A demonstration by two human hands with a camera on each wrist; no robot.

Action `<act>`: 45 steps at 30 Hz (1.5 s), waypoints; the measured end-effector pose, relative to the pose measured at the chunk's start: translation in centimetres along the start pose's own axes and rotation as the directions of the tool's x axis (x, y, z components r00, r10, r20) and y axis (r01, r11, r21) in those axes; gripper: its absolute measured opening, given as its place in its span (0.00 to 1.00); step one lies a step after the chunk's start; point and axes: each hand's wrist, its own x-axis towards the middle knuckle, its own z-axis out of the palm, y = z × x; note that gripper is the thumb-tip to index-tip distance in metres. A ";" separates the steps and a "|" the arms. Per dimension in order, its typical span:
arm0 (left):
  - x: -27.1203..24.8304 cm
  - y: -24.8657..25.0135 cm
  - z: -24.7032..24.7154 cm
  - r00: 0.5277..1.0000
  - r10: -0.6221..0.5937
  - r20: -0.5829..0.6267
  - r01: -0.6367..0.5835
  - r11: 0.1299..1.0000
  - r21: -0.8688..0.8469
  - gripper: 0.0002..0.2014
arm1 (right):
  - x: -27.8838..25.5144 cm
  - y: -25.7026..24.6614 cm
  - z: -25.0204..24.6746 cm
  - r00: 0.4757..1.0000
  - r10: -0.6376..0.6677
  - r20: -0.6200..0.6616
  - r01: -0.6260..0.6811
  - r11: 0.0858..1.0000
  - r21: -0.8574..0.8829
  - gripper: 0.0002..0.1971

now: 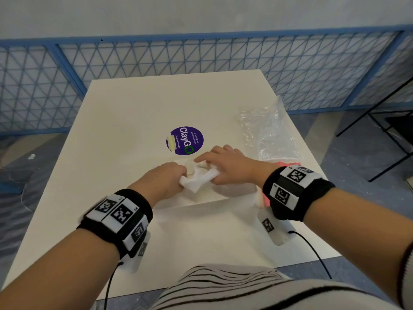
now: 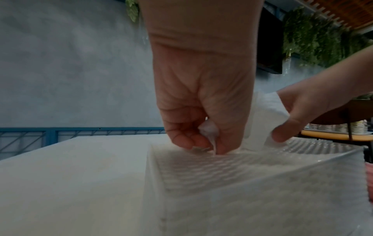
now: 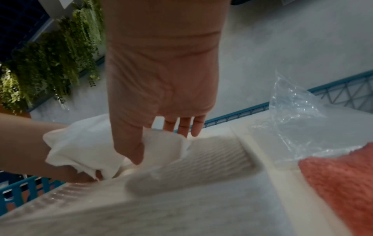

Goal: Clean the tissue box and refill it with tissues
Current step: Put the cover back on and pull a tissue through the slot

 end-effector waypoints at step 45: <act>-1.7 0.2 -0.5 0.995 0.068 -0.069 -0.085 0.954 -0.287 0.12 | -1.5 0.6 -1.6 0.949 0.163 0.269 -0.161 0.987 -0.028 0.10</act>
